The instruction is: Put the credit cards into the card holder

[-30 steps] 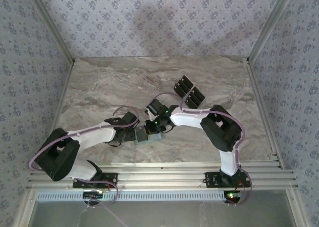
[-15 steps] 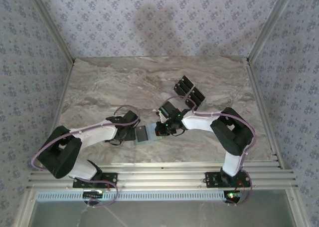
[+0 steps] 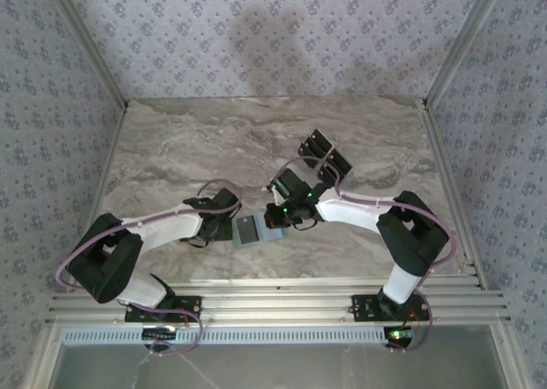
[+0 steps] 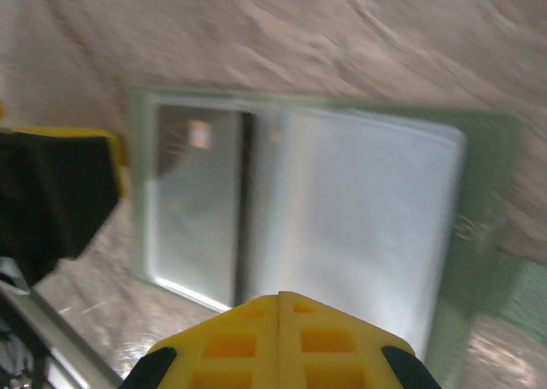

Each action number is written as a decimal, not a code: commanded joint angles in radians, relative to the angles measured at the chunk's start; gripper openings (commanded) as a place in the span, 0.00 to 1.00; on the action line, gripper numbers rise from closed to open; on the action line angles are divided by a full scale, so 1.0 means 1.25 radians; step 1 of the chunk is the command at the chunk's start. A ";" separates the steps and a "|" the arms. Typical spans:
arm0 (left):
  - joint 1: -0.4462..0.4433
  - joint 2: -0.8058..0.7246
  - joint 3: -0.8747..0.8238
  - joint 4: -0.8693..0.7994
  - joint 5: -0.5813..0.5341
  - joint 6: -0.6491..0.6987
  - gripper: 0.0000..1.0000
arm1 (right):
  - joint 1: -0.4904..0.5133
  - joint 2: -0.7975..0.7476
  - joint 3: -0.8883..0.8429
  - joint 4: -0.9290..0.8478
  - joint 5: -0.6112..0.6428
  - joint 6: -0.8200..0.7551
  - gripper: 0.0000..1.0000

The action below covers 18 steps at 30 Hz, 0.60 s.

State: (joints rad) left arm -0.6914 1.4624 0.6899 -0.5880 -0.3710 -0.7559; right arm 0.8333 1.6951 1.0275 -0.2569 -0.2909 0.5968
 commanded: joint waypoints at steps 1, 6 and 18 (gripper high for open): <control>0.005 0.057 -0.016 0.126 0.029 0.001 0.99 | 0.007 0.025 0.054 -0.025 -0.002 -0.025 0.01; 0.004 0.058 -0.013 0.130 0.031 0.000 0.99 | 0.011 0.094 0.096 -0.021 -0.029 -0.032 0.00; 0.004 0.061 -0.018 0.137 0.035 0.001 0.99 | 0.023 0.175 0.124 -0.023 -0.047 -0.037 0.00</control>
State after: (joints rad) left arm -0.6914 1.4681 0.6914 -0.5873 -0.3710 -0.7517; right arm 0.8555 1.8946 1.1526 -0.2626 -0.3340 0.5739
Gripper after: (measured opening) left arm 0.988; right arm 0.067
